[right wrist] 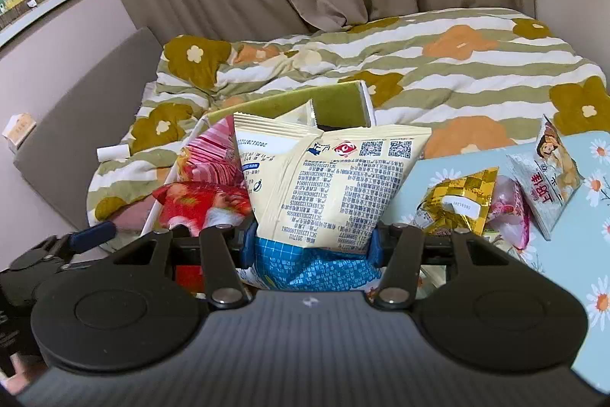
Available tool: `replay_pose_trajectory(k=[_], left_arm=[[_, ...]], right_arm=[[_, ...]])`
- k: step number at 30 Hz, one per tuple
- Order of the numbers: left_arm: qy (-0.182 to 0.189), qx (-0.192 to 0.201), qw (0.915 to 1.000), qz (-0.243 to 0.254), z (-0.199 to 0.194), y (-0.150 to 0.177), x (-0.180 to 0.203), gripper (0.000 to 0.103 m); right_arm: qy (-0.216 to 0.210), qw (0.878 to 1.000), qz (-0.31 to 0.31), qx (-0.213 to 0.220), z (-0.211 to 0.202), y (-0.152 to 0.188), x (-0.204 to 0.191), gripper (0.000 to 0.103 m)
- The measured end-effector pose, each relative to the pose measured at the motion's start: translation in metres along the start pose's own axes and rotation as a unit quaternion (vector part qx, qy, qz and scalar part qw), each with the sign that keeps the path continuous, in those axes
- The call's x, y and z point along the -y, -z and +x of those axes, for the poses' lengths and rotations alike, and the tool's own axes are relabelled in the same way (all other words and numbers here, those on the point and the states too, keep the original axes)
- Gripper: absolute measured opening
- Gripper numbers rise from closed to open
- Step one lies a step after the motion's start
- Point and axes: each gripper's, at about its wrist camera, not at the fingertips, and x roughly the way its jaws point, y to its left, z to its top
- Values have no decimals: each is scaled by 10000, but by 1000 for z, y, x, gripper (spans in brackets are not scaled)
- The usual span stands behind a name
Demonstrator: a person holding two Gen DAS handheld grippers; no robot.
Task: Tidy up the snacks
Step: 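Lower both held bags into the yellow box and open both grippers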
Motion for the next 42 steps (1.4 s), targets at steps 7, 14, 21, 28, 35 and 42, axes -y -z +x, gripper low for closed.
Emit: replay_pose_trajectory(k=[7,14,21,28,35,42], left_arm=[[-67,-32,9994,-345,-16,3,-18,103],[-134,17,9991,-401,-25,0,-23,103],[-190,-22,9991,-387,-22,-1,-23,103],[-237,-115,9987,-444,-23,7,-28,103],[-195,-195,9986,-452,-25,12,-28,103],[-145,-157,9989,-420,-32,9,-20,103]], right_arm=[[-78,9999,-113,7,-2,-3,-11,67],[-211,9994,-271,-38,-2,-9,-18,68],[-381,9977,-432,-367,21,0,-31,71],[-360,9983,-440,-81,18,7,-24,103],[-209,9991,-364,28,13,13,-16,103],[-183,9990,-377,131,-2,16,-13,103]])
